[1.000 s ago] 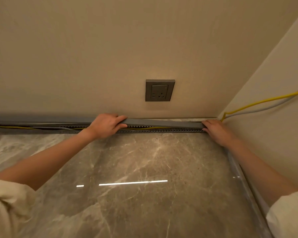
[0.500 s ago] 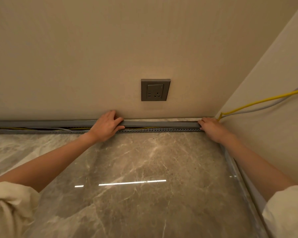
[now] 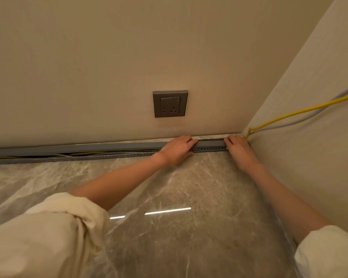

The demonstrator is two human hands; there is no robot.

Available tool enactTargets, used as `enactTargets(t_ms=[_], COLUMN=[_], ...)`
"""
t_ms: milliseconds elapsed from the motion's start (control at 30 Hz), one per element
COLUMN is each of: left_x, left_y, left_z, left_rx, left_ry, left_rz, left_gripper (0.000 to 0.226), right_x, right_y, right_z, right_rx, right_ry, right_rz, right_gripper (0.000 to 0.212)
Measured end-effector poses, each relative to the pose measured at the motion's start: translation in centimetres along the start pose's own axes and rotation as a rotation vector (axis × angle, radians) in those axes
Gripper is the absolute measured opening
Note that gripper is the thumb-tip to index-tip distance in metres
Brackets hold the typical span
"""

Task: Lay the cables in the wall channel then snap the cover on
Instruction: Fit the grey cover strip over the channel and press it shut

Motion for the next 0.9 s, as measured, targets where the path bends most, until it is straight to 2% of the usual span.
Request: enactTargets(t_ms=[100, 233, 367, 433, 533, 633, 800, 900], left_x=[0.9, 1.2, 0.7, 0.4, -0.3, -1.2, -4.0, -5.8], left_y=[-0.8, -0.3, -0.5, -0.8, -1.3, -1.7, -1.7, -1.7], left_z=[1.4, 1.6, 1.5, 1.3, 0.5, -0.3, -1.5, -1.8], left_rx=[-0.087, -0.194, -0.212, -0.193, -0.169, -0.158, -0.152, -0.148], left_ry=[-0.048, -0.132, -0.161, -0.178, -0.203, -0.232, -0.284, -0.289], left_rz=[-0.104, -0.209, -0.246, -0.252, -0.251, -0.252, -0.263, -0.275], left_gripper=[0.048, 0.044, 0.041, 0.039, 0.039, 0.039, 0.038, 0.039], right_x=[0.1, 1.0, 2.1, 2.2, 2.1, 1.7, 0.2, -1.4], right_y=[0.4, -0.4, -1.2, -1.6, -1.6, -2.1, -2.8, -2.5], right_z=[-2.3, -5.1, -5.8, -5.4, -4.1, -3.4, -3.4, -3.4], right_rx=[0.102, 0.425, 0.667, 0.75, 0.796, 0.84, 0.842, 0.82], right_ry=[-0.209, -0.415, -0.437, -0.387, -0.266, -0.214, -0.387, -0.497], right_rz=[0.179, 0.536, 0.9, 1.072, 1.356, 1.47, 1.681, 1.78], right_gripper=[0.046, 0.02, 0.018, 0.026, 0.042, 0.045, 0.028, 0.029])
Point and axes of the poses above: each hand's wrist, its own z-axis towards the middle knuckle, its own x-axis out of the palm, y = z × x, the point moved 6 cm from there along z, towards the middle knuckle, and after that the axes turned 4 degrees about y, right-handed, at the moved point
